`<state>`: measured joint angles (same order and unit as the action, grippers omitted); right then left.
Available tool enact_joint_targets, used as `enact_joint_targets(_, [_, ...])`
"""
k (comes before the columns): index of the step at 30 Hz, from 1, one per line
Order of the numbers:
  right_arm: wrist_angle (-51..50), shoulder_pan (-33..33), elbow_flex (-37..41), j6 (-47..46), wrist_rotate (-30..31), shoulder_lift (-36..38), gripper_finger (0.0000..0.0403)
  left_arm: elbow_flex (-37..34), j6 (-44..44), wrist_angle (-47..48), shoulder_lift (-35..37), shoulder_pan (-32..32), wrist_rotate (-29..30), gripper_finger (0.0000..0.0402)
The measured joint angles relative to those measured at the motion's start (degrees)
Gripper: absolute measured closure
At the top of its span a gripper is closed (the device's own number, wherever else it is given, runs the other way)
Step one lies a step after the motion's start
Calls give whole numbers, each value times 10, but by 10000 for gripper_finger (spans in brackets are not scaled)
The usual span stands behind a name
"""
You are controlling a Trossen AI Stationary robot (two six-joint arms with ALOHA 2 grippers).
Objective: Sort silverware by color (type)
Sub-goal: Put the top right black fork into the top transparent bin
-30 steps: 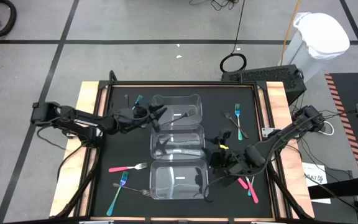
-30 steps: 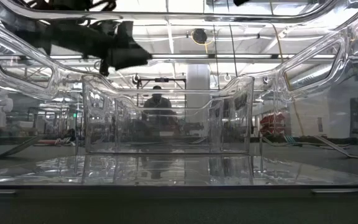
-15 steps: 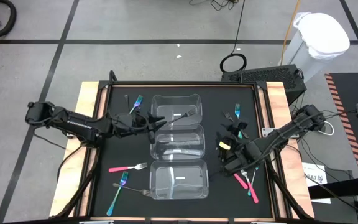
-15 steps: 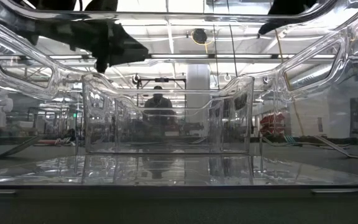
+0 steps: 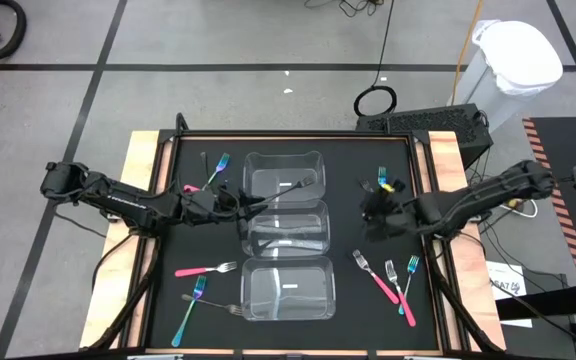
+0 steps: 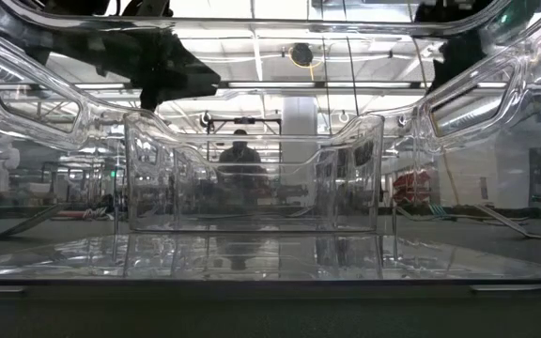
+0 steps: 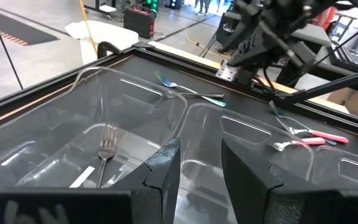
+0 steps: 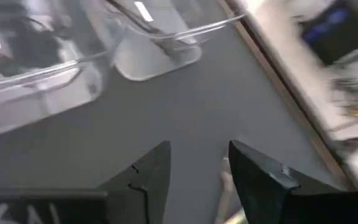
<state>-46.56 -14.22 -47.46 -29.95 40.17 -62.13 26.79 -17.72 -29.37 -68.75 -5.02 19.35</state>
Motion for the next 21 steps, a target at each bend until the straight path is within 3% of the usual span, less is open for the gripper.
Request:
enact_joint_targets(9, [36, 113, 89, -6, -53, 63, 253, 0, 2, -1, 0, 3, 8, 284])
enact_joint_targets(16, [45, 173, 113, 3, -74, 23, 217, 0, 2, -6, 0, 13, 21, 284])
enact_joint_targets(21, [54, 205, 114, 7, -97, -25, 215, 0, 4, -14, 0, 14, 21, 284])
